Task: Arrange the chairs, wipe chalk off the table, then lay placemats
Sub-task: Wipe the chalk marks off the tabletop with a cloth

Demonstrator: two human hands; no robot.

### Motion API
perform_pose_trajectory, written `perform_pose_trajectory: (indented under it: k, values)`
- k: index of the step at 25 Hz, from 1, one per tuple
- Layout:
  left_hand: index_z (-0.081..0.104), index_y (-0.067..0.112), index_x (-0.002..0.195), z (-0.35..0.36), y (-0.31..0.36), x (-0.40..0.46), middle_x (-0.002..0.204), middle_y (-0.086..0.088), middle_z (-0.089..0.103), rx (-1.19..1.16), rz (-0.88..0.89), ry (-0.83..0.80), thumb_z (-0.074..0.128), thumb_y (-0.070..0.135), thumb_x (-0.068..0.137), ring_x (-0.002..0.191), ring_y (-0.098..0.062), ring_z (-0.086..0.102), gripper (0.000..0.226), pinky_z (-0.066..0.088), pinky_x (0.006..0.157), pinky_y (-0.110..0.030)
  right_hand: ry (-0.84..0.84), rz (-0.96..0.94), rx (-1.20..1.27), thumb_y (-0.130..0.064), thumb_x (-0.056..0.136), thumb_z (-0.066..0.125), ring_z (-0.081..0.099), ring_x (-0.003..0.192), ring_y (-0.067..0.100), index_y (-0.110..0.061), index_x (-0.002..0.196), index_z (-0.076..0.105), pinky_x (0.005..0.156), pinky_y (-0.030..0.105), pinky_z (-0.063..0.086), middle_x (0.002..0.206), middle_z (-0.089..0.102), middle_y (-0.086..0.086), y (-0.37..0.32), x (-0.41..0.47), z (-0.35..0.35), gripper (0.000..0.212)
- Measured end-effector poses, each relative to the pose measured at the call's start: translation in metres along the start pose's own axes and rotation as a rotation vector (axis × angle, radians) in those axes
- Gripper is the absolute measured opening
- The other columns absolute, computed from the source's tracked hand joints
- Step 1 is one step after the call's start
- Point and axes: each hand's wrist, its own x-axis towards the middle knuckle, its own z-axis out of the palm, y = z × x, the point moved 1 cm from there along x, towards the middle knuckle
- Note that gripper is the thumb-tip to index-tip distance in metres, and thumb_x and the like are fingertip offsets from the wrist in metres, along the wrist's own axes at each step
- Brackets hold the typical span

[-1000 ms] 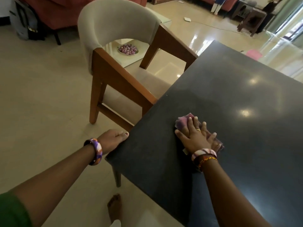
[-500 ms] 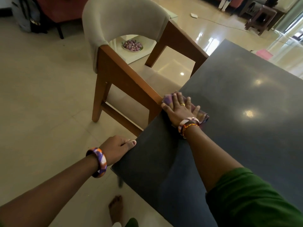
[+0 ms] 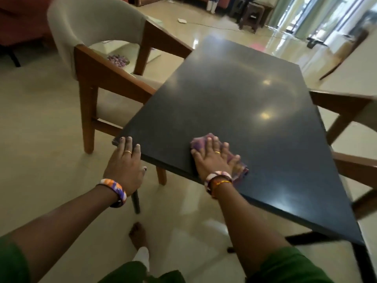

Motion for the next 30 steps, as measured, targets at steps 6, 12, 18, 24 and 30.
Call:
perform_pose_trajectory:
  k: [6, 12, 18, 24, 30]
  values:
    - [-0.001, 0.010, 0.149, -0.002, 0.008, -0.003, 0.157, -0.009, -0.001, 0.155, 0.110, -0.122, 0.050, 0.030, 0.091, 0.145, -0.024, 0.002, 0.079, 0.010, 0.116, -0.040, 0.127, 0.682, 0.086, -0.052, 0.097, 0.021, -0.008, 0.144, 0.033, -0.022, 0.151, 0.000, 0.111, 0.061, -0.008, 0.159, -0.005, -0.002, 0.192, -0.080, -0.048, 0.066]
    - [0.011, 0.010, 0.148, -0.024, 0.019, 0.005, 0.156, -0.011, 0.011, 0.329, 0.127, -0.253, 0.047, 0.017, 0.092, 0.144, -0.025, 0.012, 0.067, 0.007, 0.116, -0.047, 0.055, 0.214, 0.014, -0.044, 0.098, 0.026, -0.004, 0.145, 0.031, -0.019, 0.152, 0.004, 0.116, 0.048, -0.002, 0.159, -0.003, 0.001, 0.079, -0.062, -0.016, 0.063]
    - [0.061, 0.009, 0.096, -0.047, 0.052, 0.016, 0.089, -0.007, 0.061, 0.299, 0.046, -0.248, 0.050, 0.019, 0.090, 0.092, -0.023, 0.057, 0.016, 0.032, 0.104, -0.045, -0.035, -0.162, 0.027, -0.023, 0.099, 0.034, 0.006, 0.146, 0.022, -0.026, 0.150, 0.017, 0.118, 0.043, 0.004, 0.158, 0.012, -0.005, 0.050, -0.074, -0.020, 0.053]
    - [0.059, 0.002, 0.112, -0.029, 0.090, 0.011, 0.110, -0.016, 0.059, 0.134, -0.059, -0.042, 0.046, 0.022, 0.093, 0.105, -0.029, 0.055, 0.030, 0.042, 0.096, -0.039, 0.024, 0.341, 0.123, -0.028, 0.099, 0.031, 0.013, 0.144, 0.031, -0.029, 0.150, 0.016, 0.116, 0.052, 0.012, 0.158, 0.013, 0.001, 0.224, -0.081, -0.063, 0.052]
    - [0.033, 0.011, 0.142, -0.017, 0.191, 0.029, 0.154, -0.012, 0.020, -0.057, 0.282, -0.053, 0.041, 0.025, 0.096, 0.143, -0.028, 0.013, 0.049, 0.015, 0.115, -0.038, 0.076, 0.512, 0.018, -0.050, 0.098, 0.016, -0.003, 0.145, 0.032, -0.022, 0.151, -0.003, 0.114, 0.054, -0.002, 0.159, -0.004, -0.001, 0.271, -0.058, -0.060, 0.062]
